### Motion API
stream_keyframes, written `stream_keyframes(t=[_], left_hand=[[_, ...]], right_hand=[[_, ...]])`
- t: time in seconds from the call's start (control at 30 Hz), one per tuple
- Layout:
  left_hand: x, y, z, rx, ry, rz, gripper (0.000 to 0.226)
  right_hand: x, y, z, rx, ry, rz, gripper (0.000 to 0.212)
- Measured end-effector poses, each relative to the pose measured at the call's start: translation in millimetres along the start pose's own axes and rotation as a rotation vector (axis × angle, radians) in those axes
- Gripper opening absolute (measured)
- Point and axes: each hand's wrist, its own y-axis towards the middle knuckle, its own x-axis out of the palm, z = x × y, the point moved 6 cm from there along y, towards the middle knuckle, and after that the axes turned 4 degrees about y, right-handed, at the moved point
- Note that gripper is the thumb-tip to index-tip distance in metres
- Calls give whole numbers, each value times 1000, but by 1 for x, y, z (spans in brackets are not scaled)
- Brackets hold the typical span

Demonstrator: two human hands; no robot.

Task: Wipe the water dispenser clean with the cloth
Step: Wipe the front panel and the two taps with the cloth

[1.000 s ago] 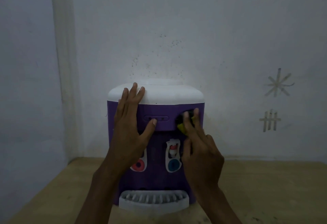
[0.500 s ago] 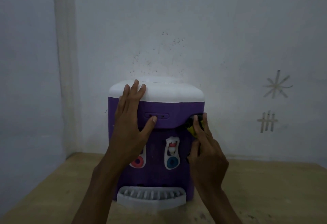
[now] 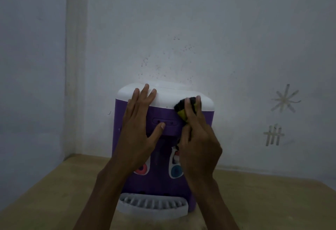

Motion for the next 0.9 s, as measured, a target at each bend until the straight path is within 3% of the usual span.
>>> stream_keyframes(t=[0.23, 0.37, 0.53, 0.73, 0.9], left_hand=[[-1, 0, 1, 1, -3, 2, 82], [-1, 1, 0, -14, -18, 4, 82], [-1, 0, 1, 9, -21, 1, 81], [-3, 1, 2, 7, -10, -18, 83], [-4, 0, 3, 7, -22, -4, 79]], right_hand=[[-3, -29, 3, -60, -69, -47, 65], [3, -57, 13, -71, -95, -90, 81], [1, -19, 2, -16, -29, -13, 56], [-10, 18, 2, -53, -108, -10, 57], [-28, 20, 56, 148, -92, 21, 60]])
